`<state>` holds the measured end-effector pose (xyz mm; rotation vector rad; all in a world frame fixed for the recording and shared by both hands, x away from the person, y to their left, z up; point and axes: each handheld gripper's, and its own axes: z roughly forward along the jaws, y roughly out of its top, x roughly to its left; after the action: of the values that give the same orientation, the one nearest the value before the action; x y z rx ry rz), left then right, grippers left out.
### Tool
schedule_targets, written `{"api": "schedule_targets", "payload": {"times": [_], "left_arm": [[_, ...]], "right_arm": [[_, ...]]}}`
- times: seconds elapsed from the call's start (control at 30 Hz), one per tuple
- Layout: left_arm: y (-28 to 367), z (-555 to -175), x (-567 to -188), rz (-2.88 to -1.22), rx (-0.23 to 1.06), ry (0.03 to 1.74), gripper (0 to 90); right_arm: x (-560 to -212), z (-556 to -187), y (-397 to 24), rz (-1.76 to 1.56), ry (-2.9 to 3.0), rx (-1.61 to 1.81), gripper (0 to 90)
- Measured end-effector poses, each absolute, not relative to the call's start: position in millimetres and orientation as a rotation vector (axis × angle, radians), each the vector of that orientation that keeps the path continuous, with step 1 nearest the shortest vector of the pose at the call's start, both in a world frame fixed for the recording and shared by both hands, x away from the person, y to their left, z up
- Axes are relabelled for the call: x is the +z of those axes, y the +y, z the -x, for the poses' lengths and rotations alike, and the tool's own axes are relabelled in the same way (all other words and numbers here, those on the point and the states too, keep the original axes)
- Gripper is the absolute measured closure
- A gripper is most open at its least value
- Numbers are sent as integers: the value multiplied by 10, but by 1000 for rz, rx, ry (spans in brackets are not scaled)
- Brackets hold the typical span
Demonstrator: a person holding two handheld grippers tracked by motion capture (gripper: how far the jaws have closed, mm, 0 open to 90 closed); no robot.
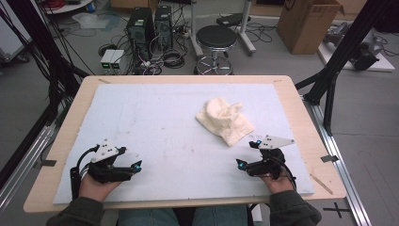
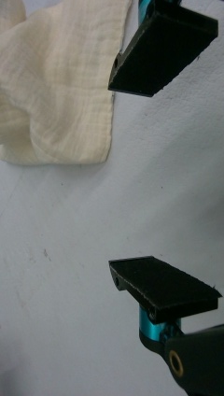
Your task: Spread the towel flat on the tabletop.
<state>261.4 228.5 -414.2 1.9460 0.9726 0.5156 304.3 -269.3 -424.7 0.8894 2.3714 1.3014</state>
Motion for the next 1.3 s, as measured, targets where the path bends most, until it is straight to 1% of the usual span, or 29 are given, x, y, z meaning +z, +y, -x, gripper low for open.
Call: {"api": "schedule_targets", "payload": {"times": [0.7,1.3], "left_arm": [[2254,-2624,-4160,-1961,506,958,209],[2286,-2620,-4162,-1944,512,973,209]], "right_arm": [[-4240,-3062,-2711,-905,2357,1306,116],[-4163,-3227,-2726,-943,2332,1308,117]]}}
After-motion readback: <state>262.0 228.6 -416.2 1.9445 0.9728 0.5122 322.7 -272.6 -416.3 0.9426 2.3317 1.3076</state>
